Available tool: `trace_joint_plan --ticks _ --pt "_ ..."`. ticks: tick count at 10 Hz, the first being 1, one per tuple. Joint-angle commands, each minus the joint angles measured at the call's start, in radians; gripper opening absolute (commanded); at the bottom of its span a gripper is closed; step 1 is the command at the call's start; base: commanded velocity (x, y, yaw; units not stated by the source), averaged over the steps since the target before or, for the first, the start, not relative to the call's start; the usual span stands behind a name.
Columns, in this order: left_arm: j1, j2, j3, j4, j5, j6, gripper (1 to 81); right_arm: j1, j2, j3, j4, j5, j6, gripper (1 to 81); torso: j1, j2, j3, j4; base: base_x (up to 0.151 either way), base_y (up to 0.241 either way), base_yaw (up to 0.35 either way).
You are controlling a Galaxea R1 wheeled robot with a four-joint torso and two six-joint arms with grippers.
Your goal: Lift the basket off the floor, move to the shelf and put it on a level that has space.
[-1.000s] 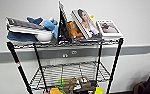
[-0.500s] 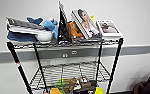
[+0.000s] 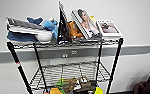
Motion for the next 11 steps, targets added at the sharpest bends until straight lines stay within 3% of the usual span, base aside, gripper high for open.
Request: trace_joint_plan --ticks 1,8,11 --pt "-0.153 -0.085 0.204 0.007 0.010 0.021 1.0 0.165 -0.096 0.189 0.015 0.031 0.015 1.0 0.000 0.000 0.000 0.000 0.000 0.000 0.000" --pt "-0.295 -0.226 0.427 -0.005 0.012 0.007 1.0 0.286 -0.220 0.342 0.021 0.031 0.018 1.0 0.000 0.000 0.000 0.000 0.000 0.000 0.000" --pt "-0.370 -0.259 0.480 -0.006 0.015 -0.022 1.0 0.362 -0.243 0.379 0.064 0.021 0.016 1.0 0.000 0.000 0.000 0.000 0.000 0.000 0.000"
